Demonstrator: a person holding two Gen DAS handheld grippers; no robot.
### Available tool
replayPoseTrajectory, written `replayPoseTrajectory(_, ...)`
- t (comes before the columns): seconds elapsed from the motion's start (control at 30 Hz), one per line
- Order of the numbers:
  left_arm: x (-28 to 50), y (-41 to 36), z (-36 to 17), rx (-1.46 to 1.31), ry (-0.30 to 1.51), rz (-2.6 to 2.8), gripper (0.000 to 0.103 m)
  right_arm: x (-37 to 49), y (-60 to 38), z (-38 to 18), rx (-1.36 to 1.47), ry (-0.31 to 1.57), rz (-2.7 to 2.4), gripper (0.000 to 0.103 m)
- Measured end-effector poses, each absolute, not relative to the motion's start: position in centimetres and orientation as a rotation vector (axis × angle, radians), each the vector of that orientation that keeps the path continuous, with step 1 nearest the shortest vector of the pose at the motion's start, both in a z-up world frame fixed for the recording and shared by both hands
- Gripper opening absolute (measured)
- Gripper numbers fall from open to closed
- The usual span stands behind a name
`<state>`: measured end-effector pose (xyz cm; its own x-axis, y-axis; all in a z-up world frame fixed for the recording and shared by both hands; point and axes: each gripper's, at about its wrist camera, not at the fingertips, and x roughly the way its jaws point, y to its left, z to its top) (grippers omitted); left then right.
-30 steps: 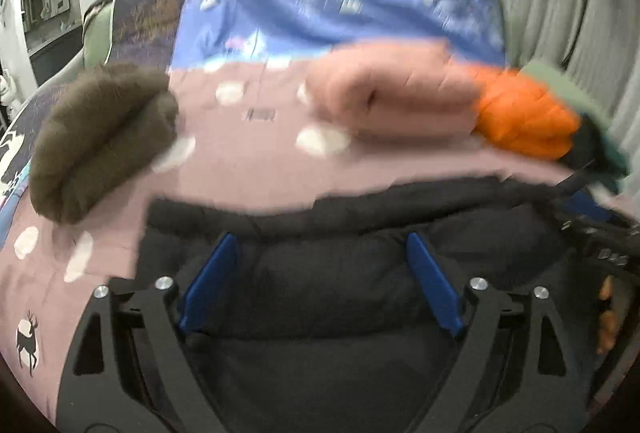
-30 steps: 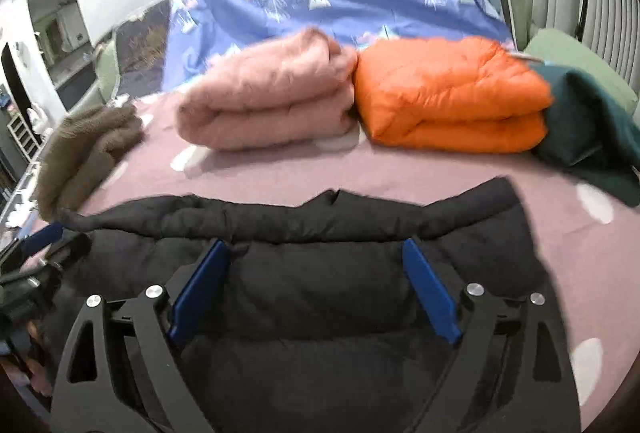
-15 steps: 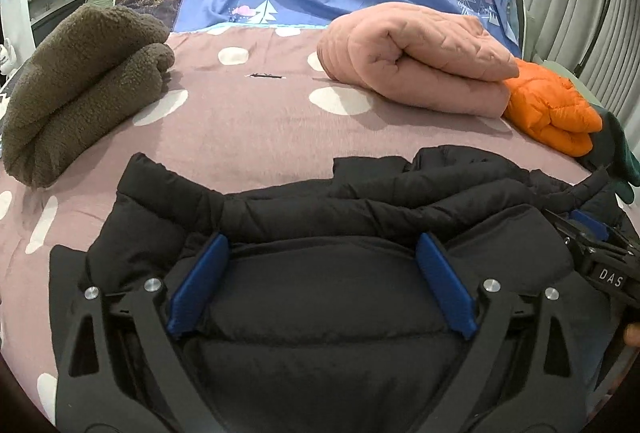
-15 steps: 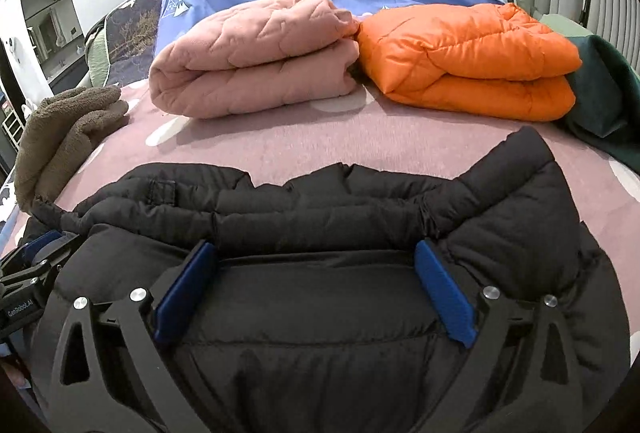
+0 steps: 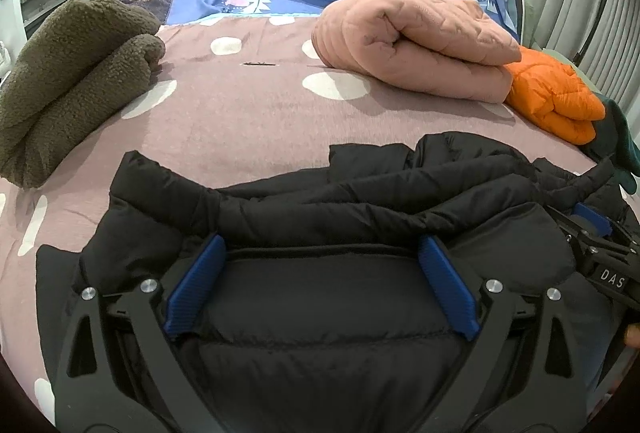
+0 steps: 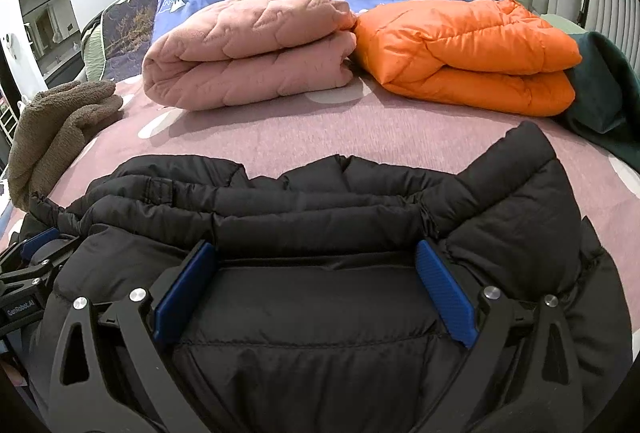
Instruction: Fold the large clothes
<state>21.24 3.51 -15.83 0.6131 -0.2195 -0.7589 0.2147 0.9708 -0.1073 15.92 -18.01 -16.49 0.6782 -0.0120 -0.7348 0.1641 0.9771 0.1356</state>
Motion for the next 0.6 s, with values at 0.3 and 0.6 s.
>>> replayPoseTrajectory(0.3, 21.3, 3.2, -15.9, 0.005, 0.883, -0.244, 0.099, 16.2, -17.6, -16.5, 0.162, 0.833, -0.122, 0.100)
replayPoseTrajectory(0.6, 18.5, 3.0, -12.0, -0.076, 0.824, -0.340, 0.090, 12.9, -16.5, -13.6, 0.172, 0.800, -0.117, 0.100)
